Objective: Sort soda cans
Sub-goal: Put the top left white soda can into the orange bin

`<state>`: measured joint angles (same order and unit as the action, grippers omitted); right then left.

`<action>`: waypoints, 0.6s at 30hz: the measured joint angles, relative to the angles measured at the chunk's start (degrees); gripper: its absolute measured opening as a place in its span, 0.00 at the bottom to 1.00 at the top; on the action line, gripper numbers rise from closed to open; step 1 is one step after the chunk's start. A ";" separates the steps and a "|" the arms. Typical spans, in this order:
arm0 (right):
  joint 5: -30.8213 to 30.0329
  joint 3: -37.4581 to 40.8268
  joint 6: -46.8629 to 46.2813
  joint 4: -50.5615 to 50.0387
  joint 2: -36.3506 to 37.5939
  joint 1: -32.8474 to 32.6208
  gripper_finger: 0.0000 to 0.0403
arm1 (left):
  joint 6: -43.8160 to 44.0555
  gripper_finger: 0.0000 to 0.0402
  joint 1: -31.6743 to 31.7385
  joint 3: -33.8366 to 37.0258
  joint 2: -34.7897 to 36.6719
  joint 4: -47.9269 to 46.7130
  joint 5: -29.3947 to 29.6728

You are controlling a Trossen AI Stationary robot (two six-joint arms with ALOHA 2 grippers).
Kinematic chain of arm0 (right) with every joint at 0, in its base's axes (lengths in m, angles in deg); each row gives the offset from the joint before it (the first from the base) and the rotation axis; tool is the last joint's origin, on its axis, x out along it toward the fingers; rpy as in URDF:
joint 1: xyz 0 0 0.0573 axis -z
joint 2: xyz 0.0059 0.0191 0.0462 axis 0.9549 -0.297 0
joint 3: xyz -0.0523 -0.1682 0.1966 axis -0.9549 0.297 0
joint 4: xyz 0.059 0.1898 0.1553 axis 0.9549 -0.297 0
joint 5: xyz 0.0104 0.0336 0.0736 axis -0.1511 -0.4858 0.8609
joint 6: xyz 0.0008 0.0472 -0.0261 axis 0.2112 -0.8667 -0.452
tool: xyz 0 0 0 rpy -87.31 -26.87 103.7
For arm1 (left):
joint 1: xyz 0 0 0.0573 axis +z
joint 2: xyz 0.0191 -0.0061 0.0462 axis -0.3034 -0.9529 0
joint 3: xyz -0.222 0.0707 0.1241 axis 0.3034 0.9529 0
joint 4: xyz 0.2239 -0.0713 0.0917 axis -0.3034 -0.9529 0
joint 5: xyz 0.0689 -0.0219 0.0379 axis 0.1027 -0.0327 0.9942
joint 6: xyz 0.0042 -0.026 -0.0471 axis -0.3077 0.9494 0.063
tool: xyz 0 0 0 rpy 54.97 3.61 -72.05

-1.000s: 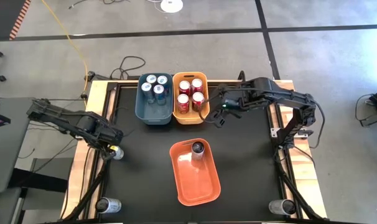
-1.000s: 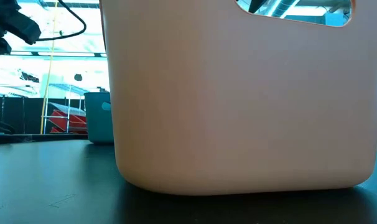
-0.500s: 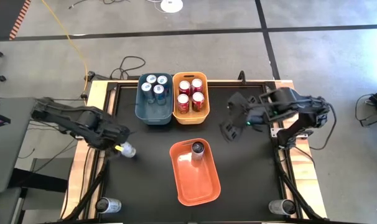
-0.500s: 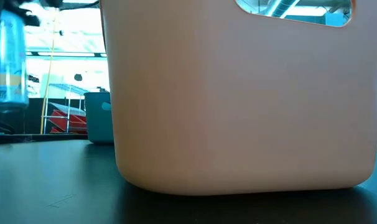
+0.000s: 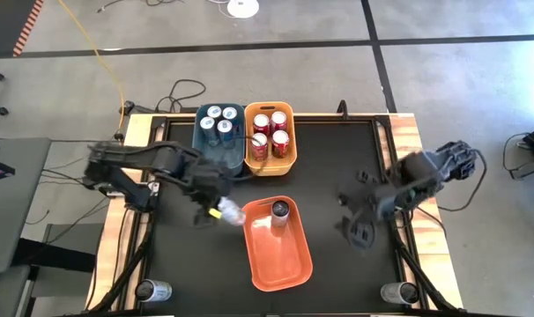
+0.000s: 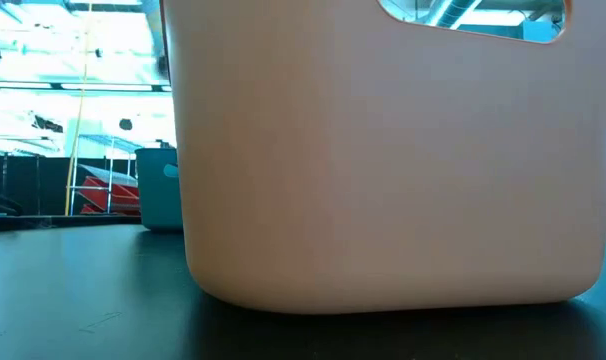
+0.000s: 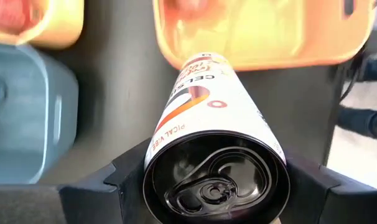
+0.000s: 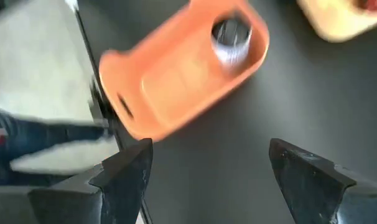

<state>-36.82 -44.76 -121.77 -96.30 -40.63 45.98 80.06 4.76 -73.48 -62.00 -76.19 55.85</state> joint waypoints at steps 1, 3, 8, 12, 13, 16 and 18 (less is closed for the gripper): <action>0.51 2.39 -0.45 -0.01 0.80 -1.50 0.83 | -0.38 0.62 0.11 -2.68 -2.12 0.00 0.00; 0.92 7.54 -2.85 -0.08 2.65 -4.89 0.83 | -1.07 0.62 0.15 -7.41 -6.42 -0.02 0.01; 2.14 19.18 -14.07 -0.11 8.30 -14.71 0.83 | -1.75 0.62 0.65 -16.24 -14.72 0.01 0.17; 2.12 25.56 -23.33 -0.18 12.34 -22.06 0.83 | -0.21 0.62 1.27 -19.24 -18.23 -0.03 0.22; 2.12 26.79 -25.18 -0.07 13.08 -23.70 0.83 | -0.09 0.62 1.39 -19.27 -18.87 -0.08 0.22; 2.09 29.60 -29.67 0.05 14.80 -27.71 0.83 | -0.45 0.62 1.43 -19.22 -20.87 -0.19 0.43; 2.08 30.96 -31.85 0.01 15.44 -29.43 0.83 | -1.06 0.62 1.39 -19.20 -21.93 -0.07 0.33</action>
<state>-34.74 -13.80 -153.62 -96.28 -25.19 16.54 78.99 6.16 -92.68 -83.93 -76.27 56.18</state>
